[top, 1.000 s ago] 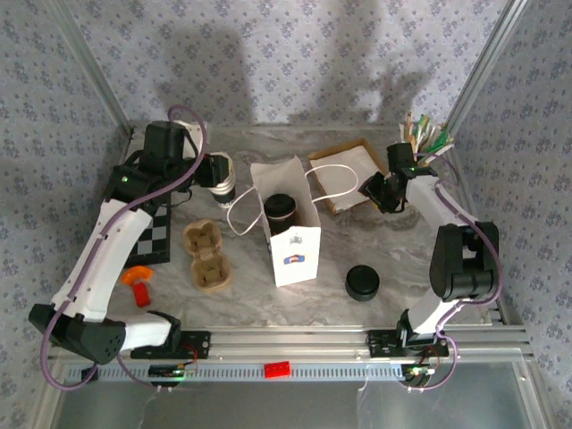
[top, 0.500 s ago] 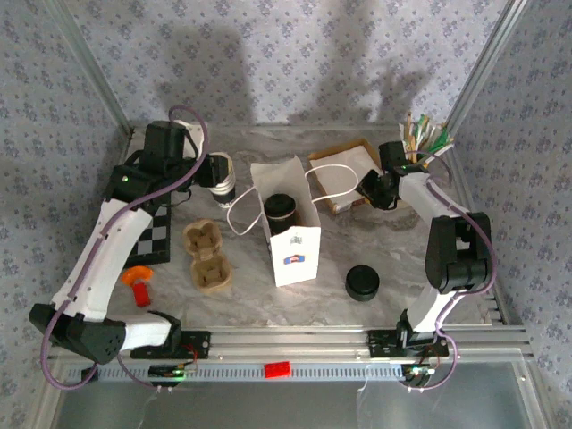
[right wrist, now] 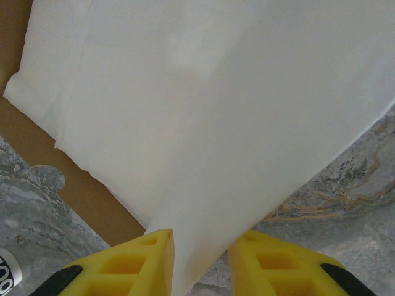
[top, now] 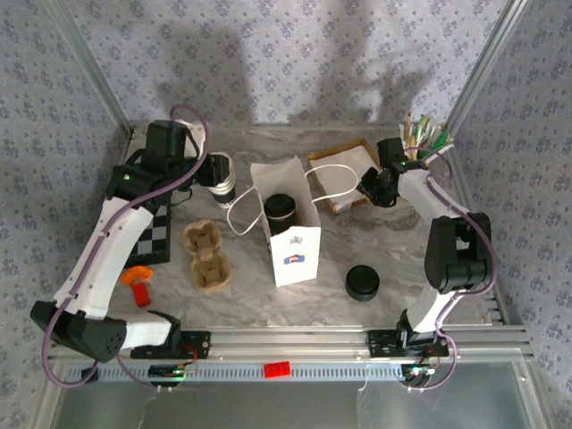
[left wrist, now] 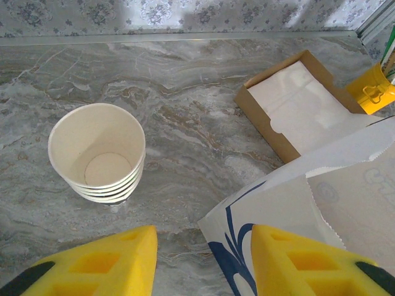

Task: Pack the takeout coffee

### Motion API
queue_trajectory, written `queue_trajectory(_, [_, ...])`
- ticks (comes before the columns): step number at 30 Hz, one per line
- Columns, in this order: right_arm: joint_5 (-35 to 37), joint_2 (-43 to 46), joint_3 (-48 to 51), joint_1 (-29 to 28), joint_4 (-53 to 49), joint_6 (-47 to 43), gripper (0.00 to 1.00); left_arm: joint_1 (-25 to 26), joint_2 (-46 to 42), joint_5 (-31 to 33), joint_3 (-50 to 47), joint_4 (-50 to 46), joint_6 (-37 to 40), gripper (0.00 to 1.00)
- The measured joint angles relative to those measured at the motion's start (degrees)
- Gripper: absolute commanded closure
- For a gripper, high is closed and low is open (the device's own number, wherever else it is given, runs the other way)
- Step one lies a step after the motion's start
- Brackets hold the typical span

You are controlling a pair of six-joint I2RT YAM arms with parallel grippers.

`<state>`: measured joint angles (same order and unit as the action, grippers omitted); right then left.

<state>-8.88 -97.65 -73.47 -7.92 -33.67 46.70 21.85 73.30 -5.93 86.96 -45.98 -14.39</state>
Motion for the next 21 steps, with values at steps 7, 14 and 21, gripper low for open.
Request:
queue_trajectory(7, [0.9,0.0,-2.1,-0.7,-2.5,-0.4,0.70,0.0,0.0,0.2,0.2,-0.1,0.0,0.54])
queue_trajectory(14, [1.6,-1.1,-5.6,-2.1,-4.4,-1.3,0.71,0.0,0.0,0.7,0.3,-0.1,0.0,0.53])
queue_trajectory(21, [1.7,-2.0,-5.5,-2.1,-5.6,-1.7,0.70,0.0,0.0,0.9,0.3,-0.1,0.0,0.52])
